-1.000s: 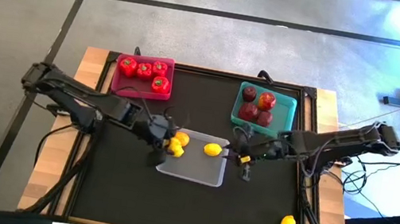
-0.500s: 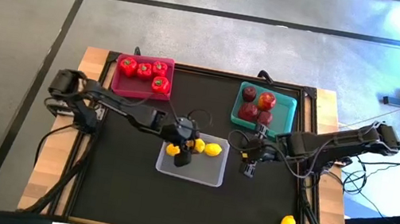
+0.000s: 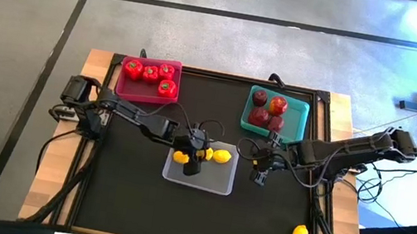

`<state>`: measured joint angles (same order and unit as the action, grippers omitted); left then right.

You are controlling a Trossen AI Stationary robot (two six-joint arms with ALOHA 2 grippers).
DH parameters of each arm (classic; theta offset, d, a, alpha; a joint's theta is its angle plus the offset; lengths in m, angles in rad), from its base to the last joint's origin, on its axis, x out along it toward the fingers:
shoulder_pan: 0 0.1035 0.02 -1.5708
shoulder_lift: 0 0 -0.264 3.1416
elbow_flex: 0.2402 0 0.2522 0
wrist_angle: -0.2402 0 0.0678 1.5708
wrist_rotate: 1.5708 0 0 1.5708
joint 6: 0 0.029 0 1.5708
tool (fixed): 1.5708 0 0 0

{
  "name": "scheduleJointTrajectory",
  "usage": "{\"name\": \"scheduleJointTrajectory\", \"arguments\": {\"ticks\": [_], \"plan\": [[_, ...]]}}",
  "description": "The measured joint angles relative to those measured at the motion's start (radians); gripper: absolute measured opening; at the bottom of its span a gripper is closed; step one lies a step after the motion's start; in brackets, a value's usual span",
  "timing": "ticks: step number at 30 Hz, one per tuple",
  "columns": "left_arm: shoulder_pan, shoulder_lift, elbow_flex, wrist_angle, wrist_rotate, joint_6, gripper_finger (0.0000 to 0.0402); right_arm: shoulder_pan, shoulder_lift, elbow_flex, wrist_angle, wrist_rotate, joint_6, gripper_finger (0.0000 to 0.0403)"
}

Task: Sort produce into baskets
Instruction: Put the lemon into the white bin

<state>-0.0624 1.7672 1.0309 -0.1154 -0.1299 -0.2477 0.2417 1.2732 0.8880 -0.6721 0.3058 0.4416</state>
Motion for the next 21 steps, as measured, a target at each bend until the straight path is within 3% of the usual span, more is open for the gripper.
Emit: {"name": "scheduleJointTrajectory", "arguments": {"ticks": [8, 16, 21], "plan": [[0.000, 0.000, 0.000, -0.003, -0.003, -0.018, 0.0297, 0.000, 0.000, -0.002, 0.024, -0.001, 0.000, 0.0152], [-0.003, -0.065, 0.000, -0.020, -0.002, -0.055, 0.0303, 0.000, 0.000, -0.002, 0.051, -0.009, -0.003, 0.0152], [-0.016, -0.151, 0.001, -0.086, -0.002, -0.047, 0.0303, 0.000, -0.001, -0.001, 0.096, -0.010, -0.104, 0.0152]]}}
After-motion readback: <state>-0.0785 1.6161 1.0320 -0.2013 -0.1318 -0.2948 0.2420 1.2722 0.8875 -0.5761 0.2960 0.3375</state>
